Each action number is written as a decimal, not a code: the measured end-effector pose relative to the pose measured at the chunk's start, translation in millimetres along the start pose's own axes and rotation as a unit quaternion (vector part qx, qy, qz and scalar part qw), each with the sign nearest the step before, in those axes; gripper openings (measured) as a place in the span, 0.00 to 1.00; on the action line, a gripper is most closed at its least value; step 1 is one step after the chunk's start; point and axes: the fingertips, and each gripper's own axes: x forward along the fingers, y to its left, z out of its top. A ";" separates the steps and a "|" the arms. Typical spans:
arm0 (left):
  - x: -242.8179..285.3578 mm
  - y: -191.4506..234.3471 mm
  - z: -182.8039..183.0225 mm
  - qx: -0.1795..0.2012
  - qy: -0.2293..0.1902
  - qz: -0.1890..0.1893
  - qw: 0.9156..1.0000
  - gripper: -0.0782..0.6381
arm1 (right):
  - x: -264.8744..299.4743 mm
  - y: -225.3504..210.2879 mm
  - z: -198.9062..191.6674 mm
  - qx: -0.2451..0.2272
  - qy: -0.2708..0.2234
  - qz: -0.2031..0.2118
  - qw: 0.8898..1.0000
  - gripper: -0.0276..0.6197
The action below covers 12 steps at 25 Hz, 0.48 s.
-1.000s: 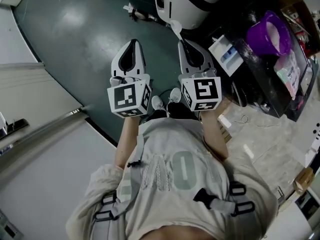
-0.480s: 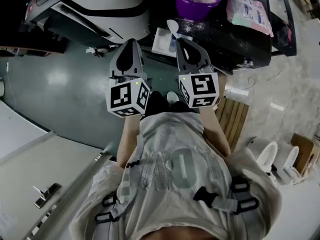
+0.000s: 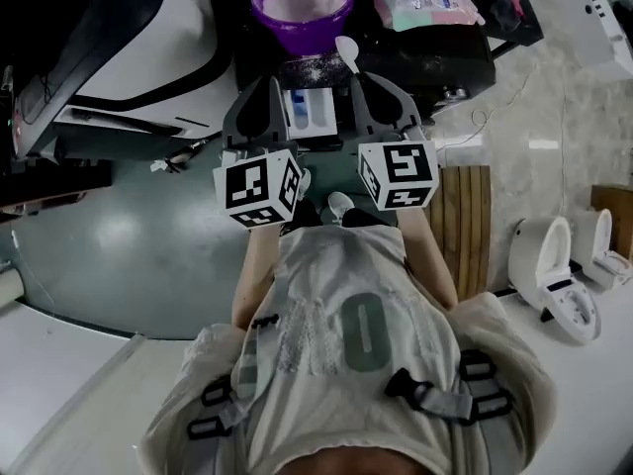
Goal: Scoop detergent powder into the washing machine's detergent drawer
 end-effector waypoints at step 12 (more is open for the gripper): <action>64.8 27.7 13.5 0.000 0.010 -0.108 0.994 0.14 | 12.5 -22.2 16.4 0.025 -0.006 -0.148 0.989 0.06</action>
